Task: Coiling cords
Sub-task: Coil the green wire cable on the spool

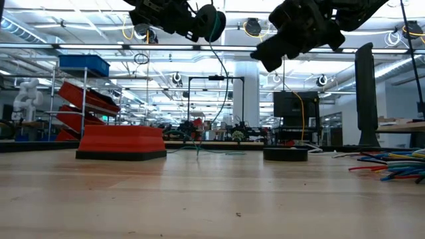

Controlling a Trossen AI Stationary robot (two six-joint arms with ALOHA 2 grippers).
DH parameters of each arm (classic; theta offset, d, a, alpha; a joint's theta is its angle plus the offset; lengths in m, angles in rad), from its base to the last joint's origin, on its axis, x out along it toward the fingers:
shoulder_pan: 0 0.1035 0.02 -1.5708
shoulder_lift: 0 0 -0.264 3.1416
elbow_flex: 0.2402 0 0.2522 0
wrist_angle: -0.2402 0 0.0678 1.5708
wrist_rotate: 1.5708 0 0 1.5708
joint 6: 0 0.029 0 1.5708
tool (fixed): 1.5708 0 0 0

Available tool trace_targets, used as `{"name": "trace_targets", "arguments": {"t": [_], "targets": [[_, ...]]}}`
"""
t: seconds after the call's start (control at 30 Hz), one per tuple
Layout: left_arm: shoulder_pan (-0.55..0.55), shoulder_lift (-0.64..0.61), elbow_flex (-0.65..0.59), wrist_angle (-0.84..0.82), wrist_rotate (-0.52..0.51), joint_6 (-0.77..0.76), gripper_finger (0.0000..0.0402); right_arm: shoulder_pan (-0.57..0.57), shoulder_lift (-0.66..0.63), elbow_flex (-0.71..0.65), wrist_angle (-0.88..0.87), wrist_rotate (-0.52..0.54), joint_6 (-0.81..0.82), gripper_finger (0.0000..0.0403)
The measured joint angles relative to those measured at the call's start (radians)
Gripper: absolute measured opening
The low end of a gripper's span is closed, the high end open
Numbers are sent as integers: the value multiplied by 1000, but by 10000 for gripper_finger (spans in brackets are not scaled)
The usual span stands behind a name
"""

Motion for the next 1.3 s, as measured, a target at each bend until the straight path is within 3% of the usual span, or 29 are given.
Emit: {"name": "trace_targets", "arguments": {"t": [0.2, 0.37, 0.8, 1.3], "targets": [[0, 0, 0, 6, 37, 22, 0, 45, 32, 1, 100, -30, 57, 135], [0, 0, 0, 34, 70, 26, 0, 93, 92, 1, 202, -157, 45, 135], [0, 1, 0, 115, 120, 19, 0, 98, 289, 2, 517, -154, 177, 135], [0, 1, 0, 130, 134, 26, 0, 100, 408, 78, 534, -261, 215, 128]]}}
